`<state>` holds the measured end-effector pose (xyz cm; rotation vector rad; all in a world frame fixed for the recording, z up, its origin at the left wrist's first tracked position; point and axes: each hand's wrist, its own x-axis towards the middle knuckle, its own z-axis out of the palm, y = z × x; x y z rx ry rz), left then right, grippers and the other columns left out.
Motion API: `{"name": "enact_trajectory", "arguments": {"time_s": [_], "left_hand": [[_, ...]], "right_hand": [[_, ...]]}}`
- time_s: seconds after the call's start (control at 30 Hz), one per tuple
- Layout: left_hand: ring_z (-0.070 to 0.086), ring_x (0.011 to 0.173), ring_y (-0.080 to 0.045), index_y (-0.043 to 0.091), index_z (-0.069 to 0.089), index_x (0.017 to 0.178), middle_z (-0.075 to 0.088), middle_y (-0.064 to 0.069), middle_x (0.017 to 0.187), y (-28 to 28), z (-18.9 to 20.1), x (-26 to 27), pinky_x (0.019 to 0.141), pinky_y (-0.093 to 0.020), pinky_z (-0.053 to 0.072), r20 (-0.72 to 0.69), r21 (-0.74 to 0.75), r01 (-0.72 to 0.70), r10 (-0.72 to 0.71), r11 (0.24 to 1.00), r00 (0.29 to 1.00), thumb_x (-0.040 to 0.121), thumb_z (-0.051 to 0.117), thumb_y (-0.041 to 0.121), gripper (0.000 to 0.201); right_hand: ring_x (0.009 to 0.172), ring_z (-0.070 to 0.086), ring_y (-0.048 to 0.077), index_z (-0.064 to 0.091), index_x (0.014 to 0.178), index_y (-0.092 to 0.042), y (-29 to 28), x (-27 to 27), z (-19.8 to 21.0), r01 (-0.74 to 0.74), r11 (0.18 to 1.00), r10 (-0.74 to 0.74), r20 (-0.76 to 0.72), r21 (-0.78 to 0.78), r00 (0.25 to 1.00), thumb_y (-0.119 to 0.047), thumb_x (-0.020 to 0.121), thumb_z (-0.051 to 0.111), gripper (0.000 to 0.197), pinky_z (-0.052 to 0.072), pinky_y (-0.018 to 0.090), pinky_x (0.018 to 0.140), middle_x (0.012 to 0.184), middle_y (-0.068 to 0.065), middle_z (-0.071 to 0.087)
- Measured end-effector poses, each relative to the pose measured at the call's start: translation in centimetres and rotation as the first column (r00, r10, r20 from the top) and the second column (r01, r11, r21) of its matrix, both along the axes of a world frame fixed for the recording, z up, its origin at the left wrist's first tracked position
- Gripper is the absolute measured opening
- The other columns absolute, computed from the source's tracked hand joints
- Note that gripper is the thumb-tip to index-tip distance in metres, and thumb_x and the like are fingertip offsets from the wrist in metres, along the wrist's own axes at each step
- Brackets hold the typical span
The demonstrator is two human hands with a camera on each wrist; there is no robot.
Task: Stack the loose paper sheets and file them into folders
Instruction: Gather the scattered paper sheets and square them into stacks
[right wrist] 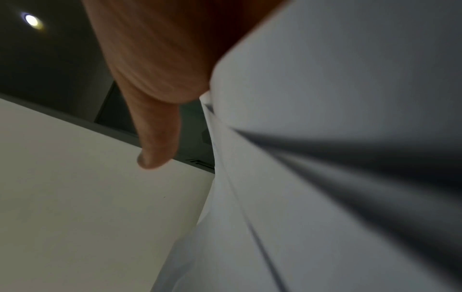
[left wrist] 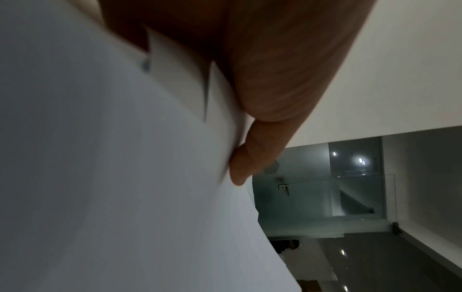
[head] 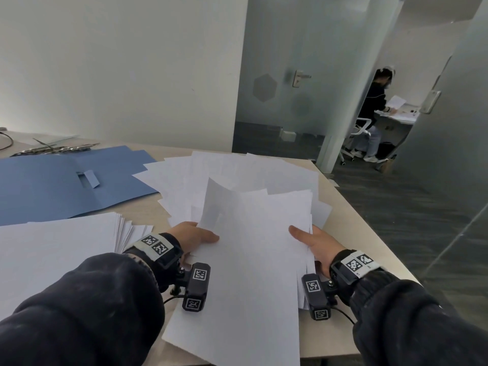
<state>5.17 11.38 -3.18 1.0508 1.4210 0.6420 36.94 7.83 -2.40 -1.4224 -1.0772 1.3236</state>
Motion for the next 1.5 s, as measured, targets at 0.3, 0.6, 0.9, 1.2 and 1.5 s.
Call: {"name": "enact_trajectory", "arguments": {"time_s": [0.3, 0.6, 0.9, 1.2, 1.5], "left_hand": [[0.073, 0.076, -0.037, 0.008, 0.073, 0.104, 0.078, -0.016, 0.091, -0.7, 1.9, 0.0, 0.055, -0.038, 0.056, 0.167, 0.268, -0.132, 0.089, 0.954, 0.982, 0.073, 0.081, 0.011, 0.032], [0.073, 0.08, -0.037, 0.006, 0.07, 0.109, 0.077, -0.017, 0.098, -1.4, 2.2, 0.9, 0.062, -0.041, 0.058, 0.288, 0.283, -0.161, 0.077, 0.946, 0.954, 0.078, 0.08, 0.007, 0.032], [0.074, 0.085, -0.027, 0.021, 0.075, 0.09, 0.079, 0.003, 0.078, -0.9, 1.8, -0.1, 0.083, -0.036, 0.057, 0.18, 0.294, -0.177, 0.128, 0.939, 0.975, 0.091, 0.074, 0.03, 0.009], [0.072, 0.103, -0.034, 0.025, 0.074, 0.118, 0.076, -0.006, 0.113, -0.4, 2.0, 0.2, 0.085, -0.047, 0.058, 0.465, 0.119, -0.37, 0.277, 0.922, 0.841, 0.078, 0.076, 0.039, 0.042], [0.06, 0.125, -0.03, 0.028, 0.061, 0.132, 0.06, 0.0, 0.14, -1.4, 1.9, 0.8, 0.069, -0.039, 0.061, 0.518, 0.133, -0.426, 0.304, 0.895, 0.8, 0.098, 0.063, 0.031, 0.034]], "right_hand": [[0.097, 0.072, 0.031, 0.068, 0.116, -0.009, -0.3, 0.7, 1.0, 0.148, 0.981, -0.143, -0.052, 0.123, 0.988, 0.006, 0.087, 0.068, 0.033, 0.058, 0.043, 0.084, 0.108, 0.011, 0.076], [0.107, 0.069, 0.038, 0.065, 0.122, -0.007, -0.3, -0.3, 0.8, 0.096, 0.993, -0.088, -0.111, 0.07, 0.99, 0.008, 0.085, 0.069, 0.041, 0.055, 0.048, 0.092, 0.114, 0.015, 0.074], [0.102, 0.069, 0.044, 0.072, 0.103, -0.002, 0.4, 0.6, -0.8, 0.125, 0.992, -0.122, 0.072, -0.032, 0.99, 0.013, 0.081, 0.071, 0.027, 0.053, 0.057, 0.093, 0.106, 0.022, 0.074], [0.089, 0.069, 0.039, 0.066, 0.109, 0.001, 0.6, 0.0, -0.5, 0.238, 0.958, -0.258, -0.115, -0.158, 0.959, 0.002, 0.092, 0.062, 0.018, 0.055, 0.05, 0.084, 0.101, 0.023, 0.072], [0.098, 0.069, 0.042, 0.069, 0.098, 0.001, -0.5, -1.5, 0.0, 0.116, 0.962, -0.106, 0.055, -0.247, 0.993, 0.002, 0.087, 0.069, 0.011, 0.048, 0.061, 0.1, 0.098, 0.023, 0.075]]}}
